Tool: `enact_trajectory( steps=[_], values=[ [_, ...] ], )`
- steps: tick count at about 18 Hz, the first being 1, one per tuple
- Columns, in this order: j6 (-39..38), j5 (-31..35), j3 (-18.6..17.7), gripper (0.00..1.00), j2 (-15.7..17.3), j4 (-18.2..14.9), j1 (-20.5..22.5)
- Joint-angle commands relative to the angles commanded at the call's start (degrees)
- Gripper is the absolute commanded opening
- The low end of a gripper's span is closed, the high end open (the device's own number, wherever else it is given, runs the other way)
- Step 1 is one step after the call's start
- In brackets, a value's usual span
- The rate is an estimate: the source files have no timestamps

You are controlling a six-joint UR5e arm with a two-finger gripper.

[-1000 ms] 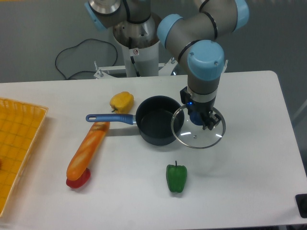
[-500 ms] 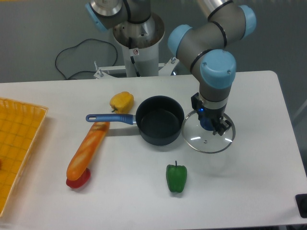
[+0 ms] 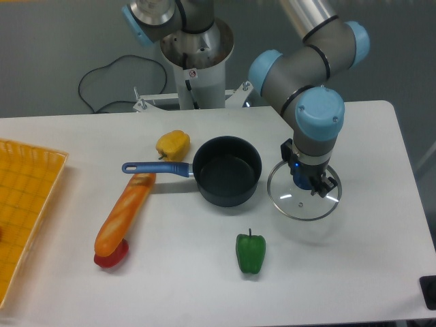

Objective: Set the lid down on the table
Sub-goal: 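Carry the glass lid away from the saucepan and lower it, then set the glass lid down flat on the table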

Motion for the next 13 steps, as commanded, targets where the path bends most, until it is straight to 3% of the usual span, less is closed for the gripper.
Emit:
enact_trajectory(
  steps=[3, 13],
  values=[
    [0.0, 0.0, 0.1, 0.52, -1.9, 1.3, 0.7],
    [-0.6, -0.4, -0.6, 0.53, -3.1, 1.6, 1.8]
  ],
)
